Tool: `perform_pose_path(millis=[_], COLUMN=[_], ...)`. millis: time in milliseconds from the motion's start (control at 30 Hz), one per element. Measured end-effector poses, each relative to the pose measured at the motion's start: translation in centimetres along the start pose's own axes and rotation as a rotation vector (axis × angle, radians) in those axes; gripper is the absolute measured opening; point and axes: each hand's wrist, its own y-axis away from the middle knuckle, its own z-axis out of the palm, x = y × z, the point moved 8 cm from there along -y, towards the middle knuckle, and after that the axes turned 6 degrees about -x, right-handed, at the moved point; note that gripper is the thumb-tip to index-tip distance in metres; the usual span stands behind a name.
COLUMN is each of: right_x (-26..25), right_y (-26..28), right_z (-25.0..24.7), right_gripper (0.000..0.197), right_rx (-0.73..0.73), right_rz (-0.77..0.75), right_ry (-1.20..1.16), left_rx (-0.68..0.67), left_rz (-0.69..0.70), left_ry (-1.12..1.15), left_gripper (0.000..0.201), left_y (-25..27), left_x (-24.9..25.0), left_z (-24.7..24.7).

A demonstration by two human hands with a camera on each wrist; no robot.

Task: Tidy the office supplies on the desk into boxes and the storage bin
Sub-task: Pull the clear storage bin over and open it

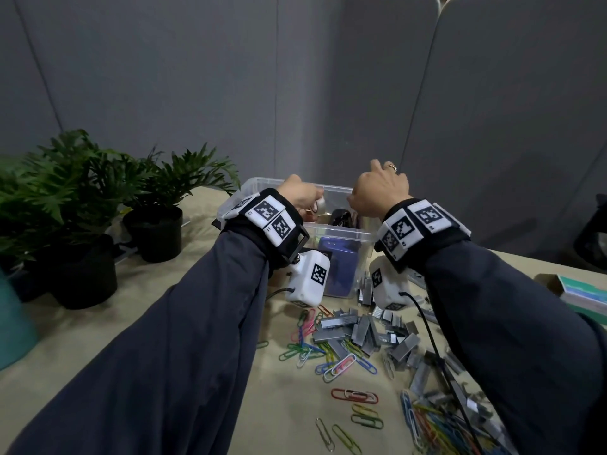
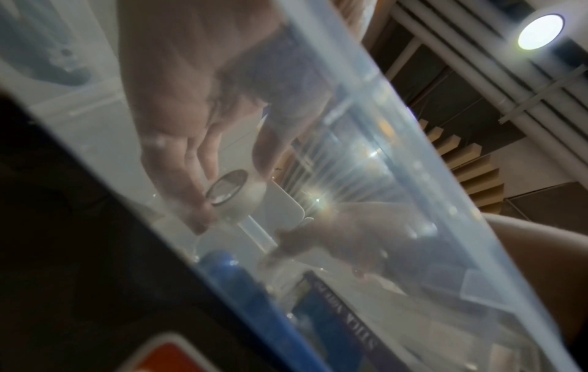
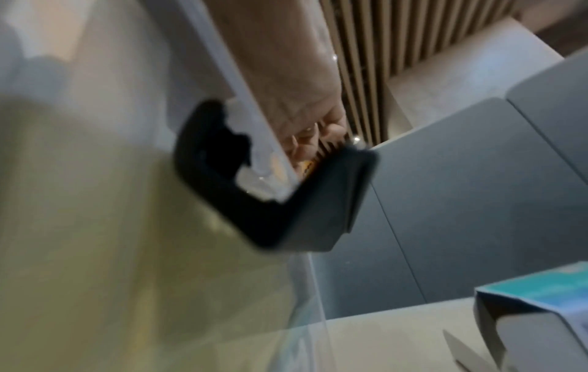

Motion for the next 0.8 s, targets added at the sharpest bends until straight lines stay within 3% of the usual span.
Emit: perform_pose_path(millis=[67,167,300,500,633,800], right_x=[0.1,-0.9,-1.9,-3.5,-3.4,-3.5], right_y=[-0.1,0.3,1.0,0.6,-0.1,-0.6], right_z=[-0.9,-1.4,-1.4,-1.5,-0.6,2.0], right_gripper=[0.036,0.031,0.034,0.043,0.039,0.04], right_rx=[0.046,-0.053,-0.139,-0.006,-0.034,-0.139], right_rz=[-0.064,-0.269,-0.382,-0.484,-0.393,-0.261], right_ry=[-0.166,-0.42,-0.478,-0.508,-0.406,-0.081], left_rx=[-0.004,0.018,0.063,0.045,0.028,-0.036], left_rz=[0.017,0.038,0.046,0.049,-0.004,-0.087], left_ry=[0.044,0.15,0.202,0.139,0.029,-0.054], left_gripper=[0.042,0.053,0.062,0.063,0.061,0.068], left_y=[0.2,0.5,0.8,0.9,0.8,0.6], left_x=[0.1,0.4,0.4,0.4,0.3,0.4], left_z=[0.1,-0.1,-0.6,-0.6,-0.5,0.2])
